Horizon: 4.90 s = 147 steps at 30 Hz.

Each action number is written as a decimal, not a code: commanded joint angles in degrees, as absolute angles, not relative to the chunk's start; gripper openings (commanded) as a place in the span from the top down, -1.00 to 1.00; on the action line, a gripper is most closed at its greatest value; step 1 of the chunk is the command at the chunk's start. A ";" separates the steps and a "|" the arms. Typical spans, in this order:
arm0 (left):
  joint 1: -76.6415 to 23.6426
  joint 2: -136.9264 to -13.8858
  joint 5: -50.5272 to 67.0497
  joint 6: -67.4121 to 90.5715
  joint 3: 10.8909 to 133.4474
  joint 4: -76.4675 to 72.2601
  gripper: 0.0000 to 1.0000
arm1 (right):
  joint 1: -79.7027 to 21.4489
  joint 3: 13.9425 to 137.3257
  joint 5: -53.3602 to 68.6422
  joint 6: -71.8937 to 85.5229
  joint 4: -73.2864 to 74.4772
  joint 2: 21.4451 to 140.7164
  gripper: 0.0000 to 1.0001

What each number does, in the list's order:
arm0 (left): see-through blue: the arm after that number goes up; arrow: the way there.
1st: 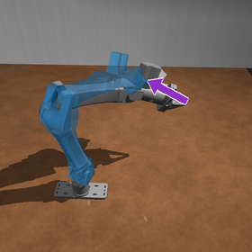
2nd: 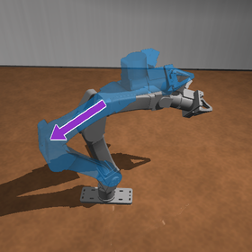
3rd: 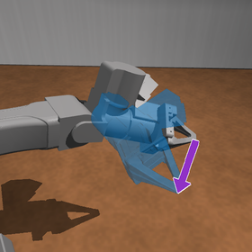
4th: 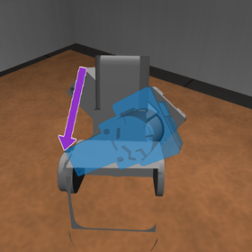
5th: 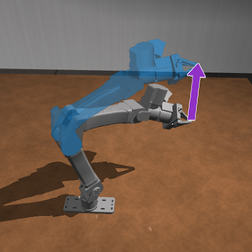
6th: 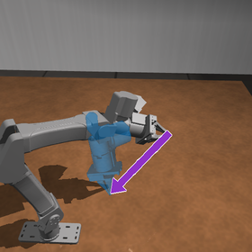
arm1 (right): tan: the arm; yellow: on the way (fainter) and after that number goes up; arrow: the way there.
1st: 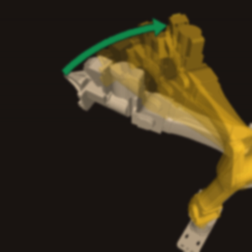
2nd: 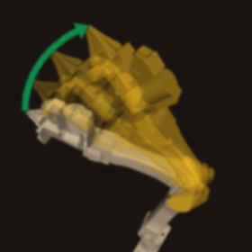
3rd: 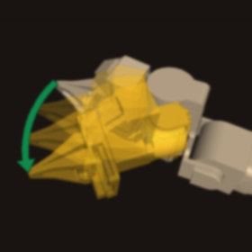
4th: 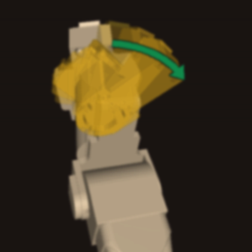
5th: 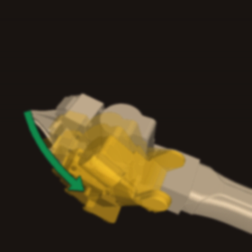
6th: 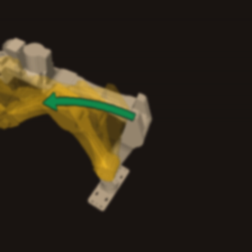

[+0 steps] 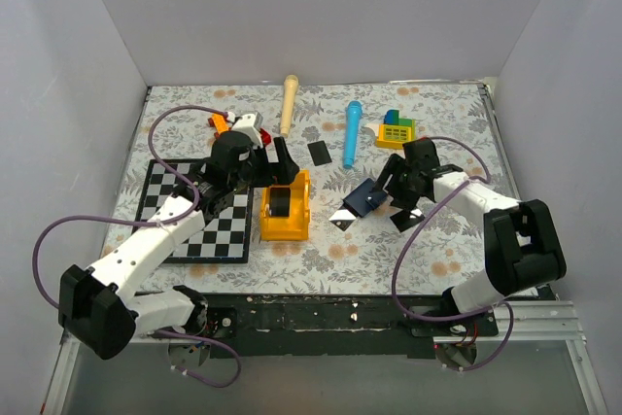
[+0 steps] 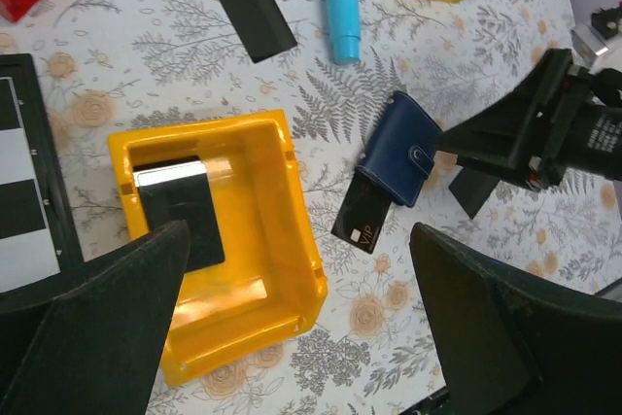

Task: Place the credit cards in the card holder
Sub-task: Pick up the card holder from the center of the board, then open the card holder at the center of the board.

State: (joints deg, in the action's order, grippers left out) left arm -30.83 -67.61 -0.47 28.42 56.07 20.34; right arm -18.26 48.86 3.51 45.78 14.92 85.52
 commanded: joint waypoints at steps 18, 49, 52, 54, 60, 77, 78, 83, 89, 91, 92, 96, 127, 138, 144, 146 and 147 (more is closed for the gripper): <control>-37.44 -67.85 2.98 31.99 52.56 8.35 -0.96 | -18.10 42.98 -0.88 54.93 4.05 92.20 0.21; -37.35 -64.96 19.59 38.76 36.13 -25.38 -0.96 | -17.31 49.13 40.15 37.61 0.61 61.53 0.97; -37.35 -63.37 21.18 39.46 34.72 -29.17 -0.96 | -17.31 49.92 44.72 41.21 -4.55 61.26 0.97; -37.35 -62.84 22.32 39.90 34.02 -31.28 -0.96 | -17.23 50.01 47.27 44.28 -7.81 61.26 0.97; -37.35 -65.12 27.50 44.20 32.44 -39.89 -0.96 | -17.14 49.75 52.55 52.28 -18.00 62.14 0.97; -38.85 -70.40 32.08 51.68 33.31 -53.08 -0.40 | -17.14 48.60 55.46 58.18 -24.34 61.70 0.97; -39.11 -70.57 32.25 51.68 33.48 -53.43 -0.30 | -17.14 48.60 55.46 58.18 -24.17 61.79 0.97; -39.46 -70.14 32.17 51.59 33.13 -53.53 0.38 | -17.14 48.87 54.58 55.29 -21.28 61.61 0.97; -39.55 -67.24 30.24 48.17 34.53 -46.34 1.00 | -17.14 52.55 49.41 42.83 -5.57 61.00 0.79; -39.72 -65.49 27.79 43.71 36.20 -38.98 1.00 | -17.23 54.40 43.98 37.03 4.08 59.86 0.05; -40.25 -64.61 24.64 40.46 37.78 -33.63 1.00 | -17.40 55.10 40.99 34.65 7.52 59.07 -0.13; -44.73 -65.03 6.80 28.05 46.30 -11.64 1.00 | -18.45 56.07 30.16 27.87 16.25 57.04 -0.32; -57.48 -71.89 -15.20 21.01 56.95 2.64 1.00 | -30.94 51.77 16.70 35.07 11.08 60.12 -0.27; -60.64 -74.26 -16.70 19.95 58.53 2.55 1.00 | -31.20 50.54 18.02 37.35 8.70 61.00 -0.25; -61.70 -74.27 -17.49 19.78 58.71 2.20 1.00 | -31.29 50.36 18.20 37.62 8.61 61.78 -0.22; -61.87 -73.92 -17.67 19.86 58.54 1.67 1.00 | -31.29 50.54 17.49 37.71 9.40 62.40 -0.14; -61.87 -73.57 -17.84 19.86 58.54 1.32 1.00 | -31.29 50.36 17.06 37.71 9.67 62.49 -0.09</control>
State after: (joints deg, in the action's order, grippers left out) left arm -60.73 -74.94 -17.69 20.29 56.21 3.49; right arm -30.89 50.68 18.13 37.30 11.81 61.54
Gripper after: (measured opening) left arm 0.095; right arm 0.588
